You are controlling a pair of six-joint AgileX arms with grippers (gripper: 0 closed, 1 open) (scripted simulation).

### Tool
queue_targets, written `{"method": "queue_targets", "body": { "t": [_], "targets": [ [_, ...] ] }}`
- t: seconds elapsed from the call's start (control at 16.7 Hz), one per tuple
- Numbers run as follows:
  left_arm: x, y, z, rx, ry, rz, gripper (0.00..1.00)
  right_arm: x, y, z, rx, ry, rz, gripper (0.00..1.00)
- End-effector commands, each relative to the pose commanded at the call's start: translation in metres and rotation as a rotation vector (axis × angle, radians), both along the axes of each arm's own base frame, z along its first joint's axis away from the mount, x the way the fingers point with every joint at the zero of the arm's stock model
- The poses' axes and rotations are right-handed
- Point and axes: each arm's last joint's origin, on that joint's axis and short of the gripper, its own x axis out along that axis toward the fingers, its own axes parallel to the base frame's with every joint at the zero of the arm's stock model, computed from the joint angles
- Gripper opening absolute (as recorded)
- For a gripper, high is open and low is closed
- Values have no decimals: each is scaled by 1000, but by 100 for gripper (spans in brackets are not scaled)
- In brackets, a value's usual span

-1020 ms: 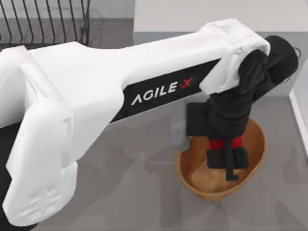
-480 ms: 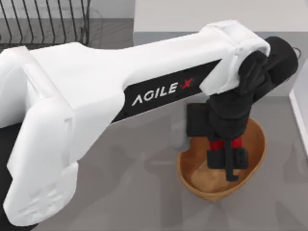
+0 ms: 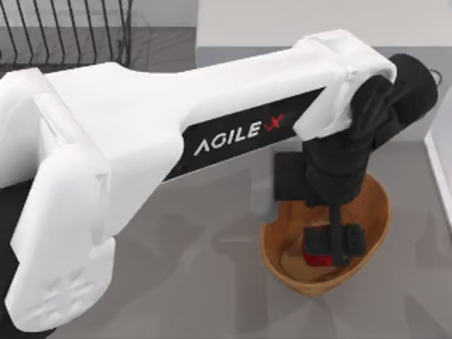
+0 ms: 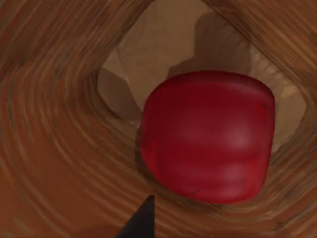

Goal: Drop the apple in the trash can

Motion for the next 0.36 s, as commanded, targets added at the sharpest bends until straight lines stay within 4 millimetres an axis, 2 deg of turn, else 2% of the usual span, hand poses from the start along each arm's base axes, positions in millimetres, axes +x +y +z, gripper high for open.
{"method": "queue_targets", "body": {
  "t": [0.36],
  "targets": [
    [0,0,0,0,0,0,100,0,0,0,0,0,0,100]
  ]
}}
